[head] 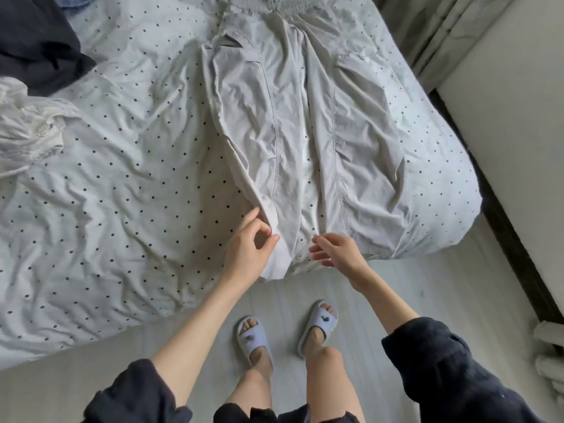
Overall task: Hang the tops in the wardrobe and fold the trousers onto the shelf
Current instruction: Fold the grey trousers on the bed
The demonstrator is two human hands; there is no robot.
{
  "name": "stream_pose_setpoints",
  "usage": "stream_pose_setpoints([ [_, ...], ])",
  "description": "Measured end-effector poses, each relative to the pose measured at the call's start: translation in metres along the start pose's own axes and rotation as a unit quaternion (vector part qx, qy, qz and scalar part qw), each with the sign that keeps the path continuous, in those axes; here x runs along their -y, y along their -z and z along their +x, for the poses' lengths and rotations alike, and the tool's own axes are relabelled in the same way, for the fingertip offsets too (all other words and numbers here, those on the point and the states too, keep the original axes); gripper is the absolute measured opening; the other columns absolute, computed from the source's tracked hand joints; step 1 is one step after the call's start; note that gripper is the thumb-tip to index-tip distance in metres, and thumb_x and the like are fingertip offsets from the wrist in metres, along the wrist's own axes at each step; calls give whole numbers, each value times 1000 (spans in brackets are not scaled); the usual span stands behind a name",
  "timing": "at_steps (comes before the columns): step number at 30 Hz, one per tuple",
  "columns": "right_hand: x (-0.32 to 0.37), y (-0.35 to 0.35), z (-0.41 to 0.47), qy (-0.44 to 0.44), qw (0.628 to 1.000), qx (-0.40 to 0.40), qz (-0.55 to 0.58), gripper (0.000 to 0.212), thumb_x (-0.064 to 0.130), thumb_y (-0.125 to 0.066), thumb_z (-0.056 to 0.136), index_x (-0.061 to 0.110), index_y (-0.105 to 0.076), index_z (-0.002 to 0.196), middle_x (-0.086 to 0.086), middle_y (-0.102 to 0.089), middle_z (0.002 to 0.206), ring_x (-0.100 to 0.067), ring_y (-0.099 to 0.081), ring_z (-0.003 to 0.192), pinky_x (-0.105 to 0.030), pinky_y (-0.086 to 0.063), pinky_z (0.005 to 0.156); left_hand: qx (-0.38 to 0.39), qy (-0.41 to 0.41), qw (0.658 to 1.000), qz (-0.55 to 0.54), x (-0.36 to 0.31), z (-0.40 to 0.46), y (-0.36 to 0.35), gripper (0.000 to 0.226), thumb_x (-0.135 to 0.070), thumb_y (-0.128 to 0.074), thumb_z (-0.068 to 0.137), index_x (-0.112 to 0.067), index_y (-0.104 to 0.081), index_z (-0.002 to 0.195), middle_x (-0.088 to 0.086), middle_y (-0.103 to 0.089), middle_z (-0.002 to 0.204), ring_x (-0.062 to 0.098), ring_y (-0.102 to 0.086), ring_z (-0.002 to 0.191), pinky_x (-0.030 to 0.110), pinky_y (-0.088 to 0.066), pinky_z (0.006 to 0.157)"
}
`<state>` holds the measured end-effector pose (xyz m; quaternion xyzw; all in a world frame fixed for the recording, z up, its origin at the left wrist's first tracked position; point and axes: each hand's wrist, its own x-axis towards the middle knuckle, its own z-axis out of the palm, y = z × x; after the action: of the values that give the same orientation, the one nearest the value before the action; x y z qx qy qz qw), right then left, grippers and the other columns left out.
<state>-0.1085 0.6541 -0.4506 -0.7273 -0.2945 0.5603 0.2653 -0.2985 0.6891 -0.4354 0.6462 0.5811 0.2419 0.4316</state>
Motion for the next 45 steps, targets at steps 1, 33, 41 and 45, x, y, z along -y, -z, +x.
stream_pose_setpoints([
  [1, 0, 14, -1, 0, 1000, -7, 21, 17, 16, -47, 96, 10, -64, 96, -6, -68, 87, -18, -64, 77, -27, -48, 70, 14, -4, 1000, 3, -13, 7, -15, 24, -9, -65, 86, -16, -48, 71, -3, -41, 139, -1, -31, 131, 0, -21, 89],
  [33, -119, 227, 115, -49, 996, 78, 7, 52, 38, -77, 74, 17, -52, 115, 2, -64, 103, -11, -62, 94, -31, -51, 85, 217, 94, 969, 72, -106, 149, -333, 11, -13, -62, 88, -15, -70, 79, -1, -32, 151, 14, -58, 114, 28, -42, 100],
  [41, -104, 249, 136, -41, 997, -53, 33, 18, 33, -57, 92, 16, -60, 88, 10, -58, 77, -9, -53, 76, -24, -43, 72, -19, 67, 995, 68, -80, 137, -278, 24, 5, -49, 90, -3, -65, 106, 14, -64, 108, 22, -61, 98, 12, -43, 83],
  [45, -100, 248, 145, 0, 993, -63, -99, 20, 21, -52, 95, 10, -54, 78, 7, -50, 63, -13, -45, 64, -28, -29, 56, -61, 43, 977, 198, -56, 136, -245, 39, 4, -53, 86, -3, -56, 124, 21, -48, 125, 35, -45, 120, 31, -29, 105],
])
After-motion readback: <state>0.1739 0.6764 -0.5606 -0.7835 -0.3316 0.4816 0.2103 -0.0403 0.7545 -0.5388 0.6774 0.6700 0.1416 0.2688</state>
